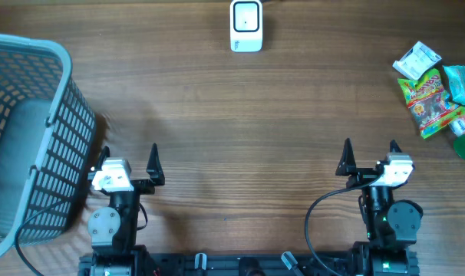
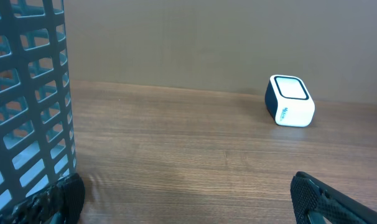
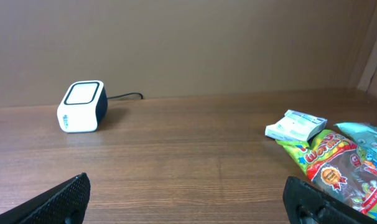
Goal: Scan the item barcode
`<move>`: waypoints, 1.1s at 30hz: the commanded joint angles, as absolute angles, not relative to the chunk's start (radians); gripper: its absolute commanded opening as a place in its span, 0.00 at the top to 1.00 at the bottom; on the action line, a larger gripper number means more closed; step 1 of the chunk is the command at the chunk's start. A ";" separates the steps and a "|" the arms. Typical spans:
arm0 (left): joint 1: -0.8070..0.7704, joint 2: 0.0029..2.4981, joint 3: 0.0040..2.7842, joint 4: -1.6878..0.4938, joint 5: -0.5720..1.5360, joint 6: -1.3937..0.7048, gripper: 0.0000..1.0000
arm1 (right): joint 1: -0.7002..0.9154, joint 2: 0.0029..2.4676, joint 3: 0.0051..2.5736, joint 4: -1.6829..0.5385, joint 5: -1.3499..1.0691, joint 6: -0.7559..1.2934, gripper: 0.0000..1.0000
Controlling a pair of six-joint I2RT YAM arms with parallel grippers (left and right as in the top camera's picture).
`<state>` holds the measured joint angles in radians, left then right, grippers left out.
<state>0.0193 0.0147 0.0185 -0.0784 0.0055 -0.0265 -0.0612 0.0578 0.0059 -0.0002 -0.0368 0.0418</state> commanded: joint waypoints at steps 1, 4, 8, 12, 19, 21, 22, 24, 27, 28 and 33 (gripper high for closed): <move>0.017 0.005 0.006 -0.075 0.017 -0.007 0.00 | -0.058 0.063 0.005 0.002 -0.054 0.019 0.00; 0.017 0.006 0.006 -0.075 0.017 -0.007 0.00 | -0.058 0.063 0.005 0.002 -0.054 0.027 0.00; 0.017 0.006 0.006 -0.075 0.017 -0.007 0.00 | -0.058 0.063 0.005 0.002 -0.069 0.029 0.01; 0.017 0.006 0.006 -0.075 0.017 -0.007 0.00 | -0.058 0.038 0.005 0.002 -0.069 0.029 0.00; 0.017 0.006 0.006 -0.075 0.017 -0.007 0.00 | -0.059 0.004 0.005 0.002 -0.068 0.027 0.00; 0.017 0.006 0.006 -0.075 0.017 -0.007 0.00 | -0.058 0.004 0.005 0.002 -0.068 0.026 0.00; 0.017 0.006 0.006 -0.075 0.017 -0.007 0.00 | -0.058 0.004 0.005 0.002 -0.068 0.027 0.00; 0.017 0.006 0.006 -0.075 0.017 -0.007 0.00 | -0.058 0.005 0.005 0.002 -0.068 0.027 0.00; 0.017 0.007 0.006 -0.075 0.017 -0.007 0.00 | -0.058 0.005 0.005 0.002 -0.068 0.027 0.00; 0.017 0.007 0.006 -0.075 0.017 -0.007 0.00 | -0.058 0.005 0.005 0.002 -0.068 0.027 0.00; 0.017 0.007 0.006 -0.075 0.017 -0.007 0.00 | -0.058 0.005 0.005 0.002 -0.068 0.027 0.00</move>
